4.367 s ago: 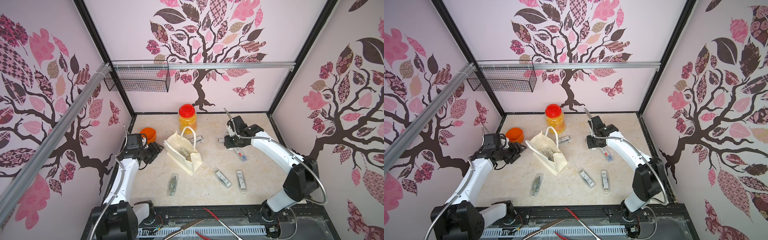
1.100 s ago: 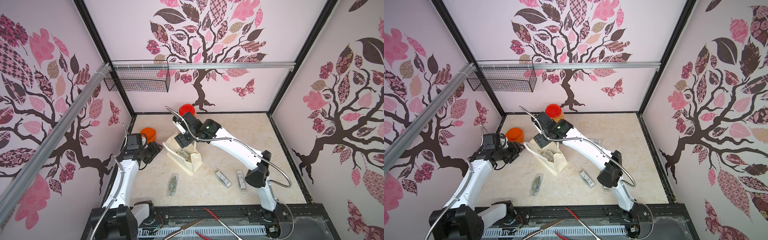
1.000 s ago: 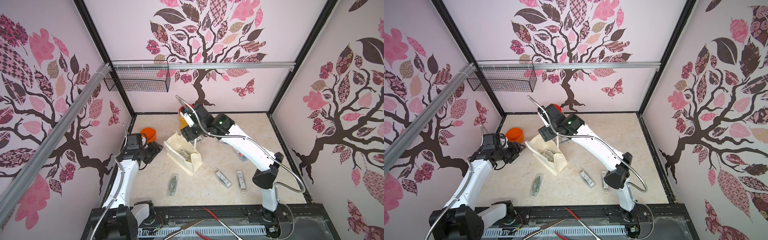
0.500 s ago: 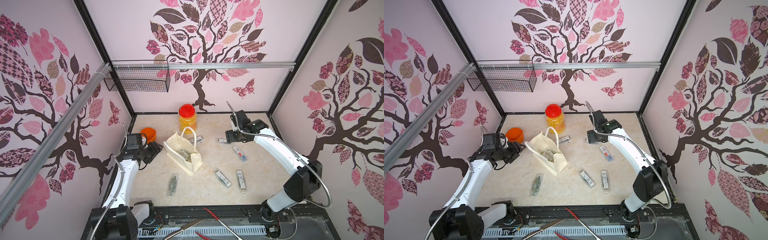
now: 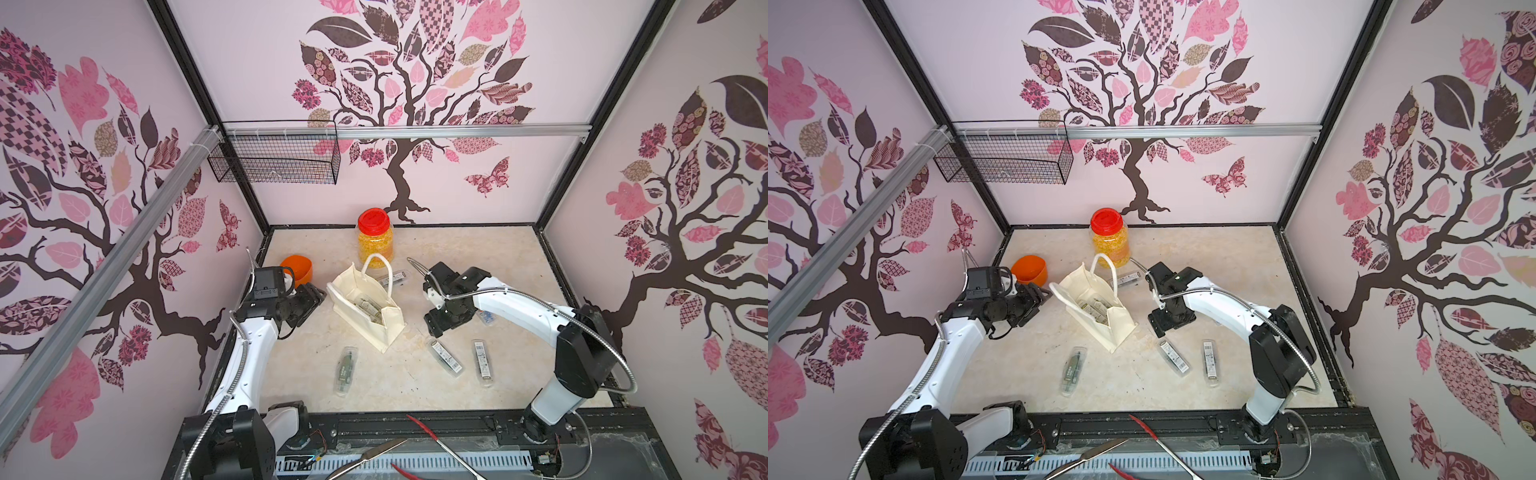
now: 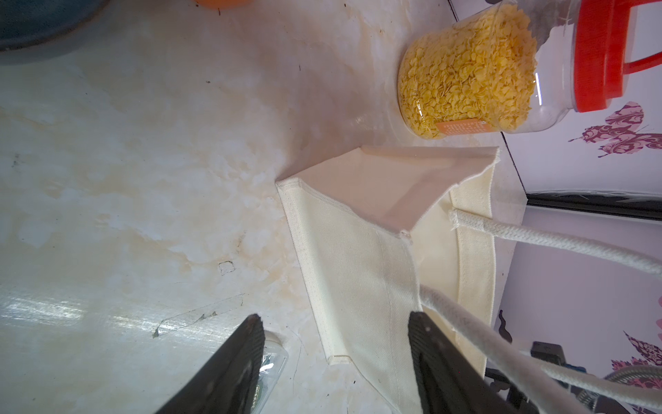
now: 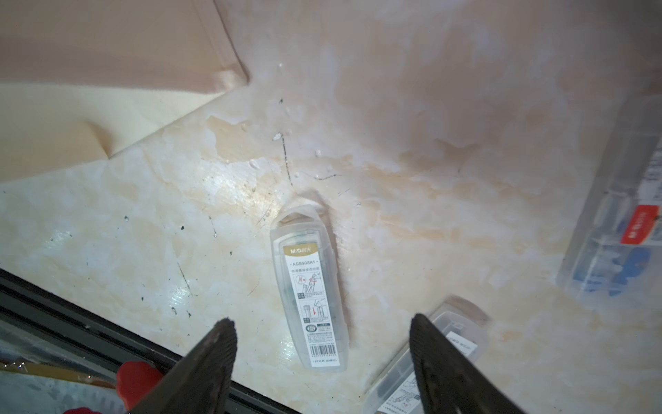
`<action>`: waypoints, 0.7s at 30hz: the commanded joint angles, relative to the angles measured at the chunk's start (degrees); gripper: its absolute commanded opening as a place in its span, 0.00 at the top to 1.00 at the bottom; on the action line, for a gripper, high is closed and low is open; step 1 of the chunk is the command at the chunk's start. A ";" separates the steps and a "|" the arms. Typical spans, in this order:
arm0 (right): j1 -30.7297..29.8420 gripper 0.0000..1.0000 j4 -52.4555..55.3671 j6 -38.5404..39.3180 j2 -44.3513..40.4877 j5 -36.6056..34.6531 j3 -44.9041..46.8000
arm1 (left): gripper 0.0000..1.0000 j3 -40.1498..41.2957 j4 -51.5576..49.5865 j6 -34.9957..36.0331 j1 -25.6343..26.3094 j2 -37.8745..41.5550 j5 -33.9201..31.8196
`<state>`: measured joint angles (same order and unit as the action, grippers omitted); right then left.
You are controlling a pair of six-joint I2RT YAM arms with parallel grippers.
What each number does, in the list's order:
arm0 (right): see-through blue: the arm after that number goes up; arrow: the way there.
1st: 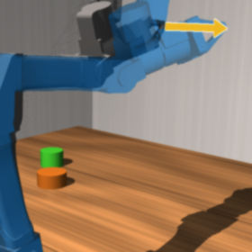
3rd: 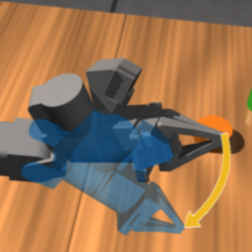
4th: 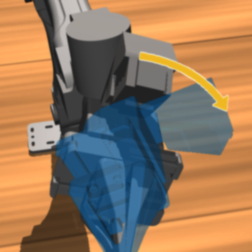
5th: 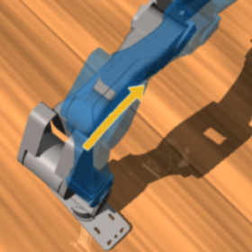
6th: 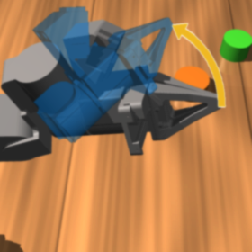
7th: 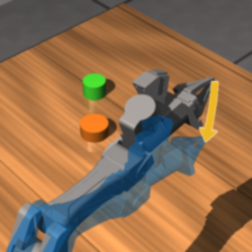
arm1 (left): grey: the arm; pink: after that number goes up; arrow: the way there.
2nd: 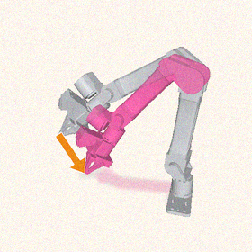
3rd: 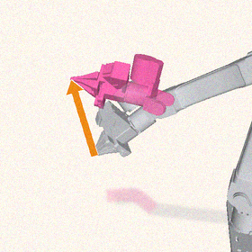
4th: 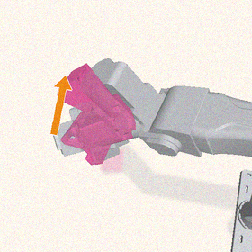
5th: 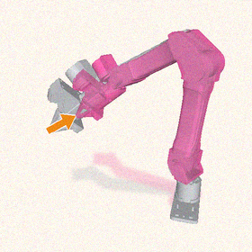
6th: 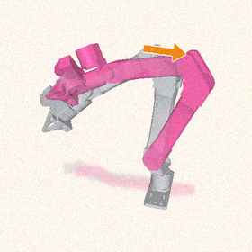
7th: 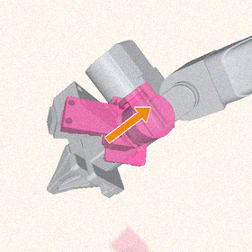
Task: Put the compass set into the canvas bag
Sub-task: Move the compass set to the center of the board.
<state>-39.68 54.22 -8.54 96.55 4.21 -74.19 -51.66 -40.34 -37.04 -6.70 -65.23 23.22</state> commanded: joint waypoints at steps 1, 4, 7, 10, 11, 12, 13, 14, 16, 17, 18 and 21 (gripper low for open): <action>-0.33 0.21 1.67 0.90 0.83 2.29 0.44 | 0.32 -1.31 0.39 1.09 0.19 0.24 -0.21; -2.07 0.21 1.15 0.69 1.57 0.53 2.56 | 0.32 -1.14 0.43 1.00 0.16 0.28 -0.02; -3.34 0.22 -0.14 -0.32 2.87 0.23 4.99 | 0.32 -1.15 0.44 0.94 0.19 0.45 0.05; -3.47 0.27 -1.11 -0.99 3.38 -1.25 5.29 | 0.32 -1.41 0.08 1.09 0.15 0.88 0.05; -3.47 0.26 -1.41 -1.28 3.46 -2.23 5.15 | 0.32 -1.40 0.08 1.08 0.18 1.12 0.03; -3.41 0.26 -1.48 -1.25 3.68 -2.52 5.02 | 0.32 -1.40 0.08 0.99 0.18 1.26 0.00; -3.46 0.25 -1.35 -1.13 4.17 -2.59 4.83 | 0.32 -1.43 -0.04 0.97 0.18 1.38 -0.02; -3.41 0.25 -0.91 -0.79 4.82 -2.49 4.64 | 0.32 -1.53 -0.26 1.09 0.20 1.50 -0.02; -3.42 0.25 -0.23 -0.27 5.73 -2.38 4.06 | 0.32 -1.78 -0.59 1.09 0.19 1.77 -0.19; -3.41 0.24 -0.30 0.03 5.91 -2.71 3.95 | 0.32 -1.78 -0.62 1.09 0.15 1.94 -0.23; -3.40 0.23 -0.19 0.53 6.19 -3.04 3.89 | 0.32 -1.78 -0.60 1.00 0.14 2.08 -0.37; -3.39 0.23 0.44 1.77 7.45 -4.20 3.62 | 0.32 -1.78 -0.66 0.81 0.15 2.06 -0.37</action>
<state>-43.27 53.39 -8.49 102.24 1.78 -68.79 -51.66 -40.84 -36.88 -6.70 -64.14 23.18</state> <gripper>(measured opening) 0.771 0.681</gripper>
